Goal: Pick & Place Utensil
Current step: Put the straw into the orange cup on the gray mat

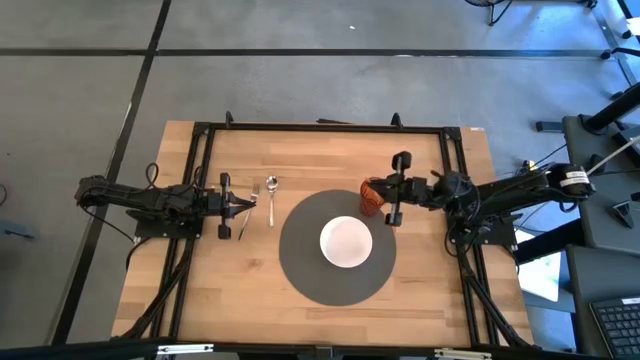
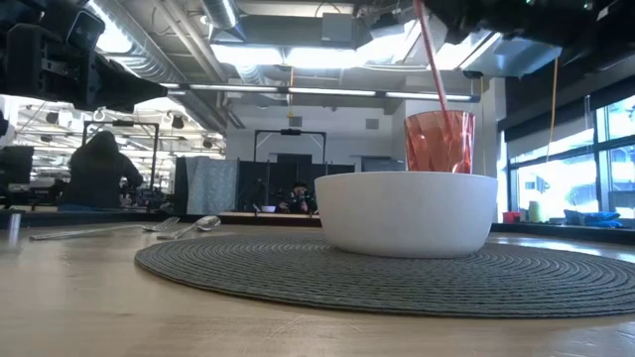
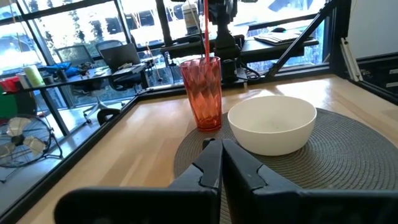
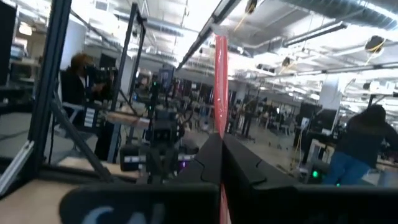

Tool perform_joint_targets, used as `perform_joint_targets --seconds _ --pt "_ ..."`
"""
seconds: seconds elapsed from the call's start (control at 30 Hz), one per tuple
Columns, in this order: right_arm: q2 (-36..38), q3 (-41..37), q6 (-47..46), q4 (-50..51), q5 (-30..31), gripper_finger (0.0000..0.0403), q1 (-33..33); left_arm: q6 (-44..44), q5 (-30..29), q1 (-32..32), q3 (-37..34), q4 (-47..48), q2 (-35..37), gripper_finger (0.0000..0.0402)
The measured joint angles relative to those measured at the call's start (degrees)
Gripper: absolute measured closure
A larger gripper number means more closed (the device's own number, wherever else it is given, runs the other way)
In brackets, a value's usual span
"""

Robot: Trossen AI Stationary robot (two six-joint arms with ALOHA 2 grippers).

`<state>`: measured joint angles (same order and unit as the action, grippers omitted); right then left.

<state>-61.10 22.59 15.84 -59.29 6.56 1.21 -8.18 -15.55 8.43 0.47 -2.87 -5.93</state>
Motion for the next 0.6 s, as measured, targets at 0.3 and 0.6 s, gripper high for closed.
perform_joint_targets --seconds 0.3,0.6 --pt "-3.33 -2.80 -3.50 -3.14 0.40 0.0400 -2.23 -0.01 0.00 0.00 0.00 0.00 0.00 0.0397" --pt "-4.20 -12.24 -5.07 -16.74 2.99 0.0401 -2.23 -0.01 0.05 0.00 0.00 0.00 -0.01 0.0401"
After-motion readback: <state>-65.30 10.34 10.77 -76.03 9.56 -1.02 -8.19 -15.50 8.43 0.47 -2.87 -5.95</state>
